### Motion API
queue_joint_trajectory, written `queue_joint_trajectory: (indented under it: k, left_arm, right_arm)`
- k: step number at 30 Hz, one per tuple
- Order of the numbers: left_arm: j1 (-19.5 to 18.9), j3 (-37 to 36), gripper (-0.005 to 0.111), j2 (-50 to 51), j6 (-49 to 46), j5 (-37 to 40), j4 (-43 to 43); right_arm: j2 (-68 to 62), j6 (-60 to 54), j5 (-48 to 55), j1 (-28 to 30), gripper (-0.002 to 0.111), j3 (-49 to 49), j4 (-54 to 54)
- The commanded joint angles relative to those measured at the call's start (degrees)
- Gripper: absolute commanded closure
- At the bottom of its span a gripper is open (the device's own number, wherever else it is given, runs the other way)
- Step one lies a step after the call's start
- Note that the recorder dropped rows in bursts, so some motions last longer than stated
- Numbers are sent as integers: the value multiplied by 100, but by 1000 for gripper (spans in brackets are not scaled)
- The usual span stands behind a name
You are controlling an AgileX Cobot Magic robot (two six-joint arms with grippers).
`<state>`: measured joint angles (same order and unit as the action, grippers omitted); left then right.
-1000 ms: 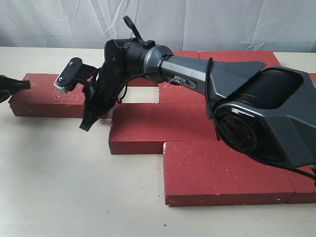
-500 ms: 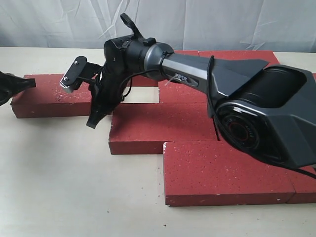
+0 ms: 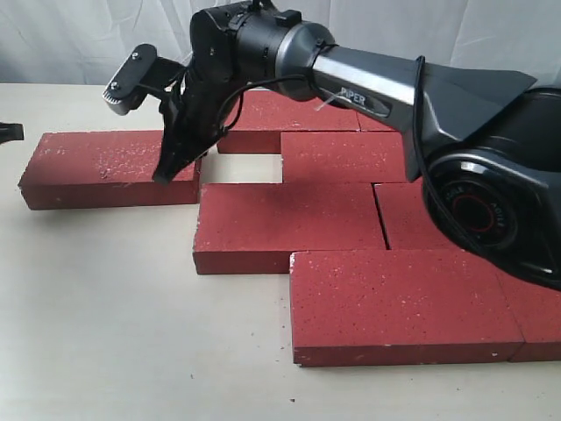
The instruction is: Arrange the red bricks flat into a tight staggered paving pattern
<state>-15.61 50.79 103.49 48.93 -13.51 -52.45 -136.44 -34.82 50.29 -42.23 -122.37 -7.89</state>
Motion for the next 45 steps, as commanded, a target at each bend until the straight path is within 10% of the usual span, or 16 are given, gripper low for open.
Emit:
queue_joint_trajectory:
  k: [1, 45]
  left_arm:
    - [-207, 0, 107, 329, -157, -278, 367]
    - [261, 401, 107, 1216, -97, -1046, 383]
  right_arm:
    - [-44, 380, 255, 353, 109, -18, -144]
    - [-818, 1044, -1376, 563, 109, -18, -446]
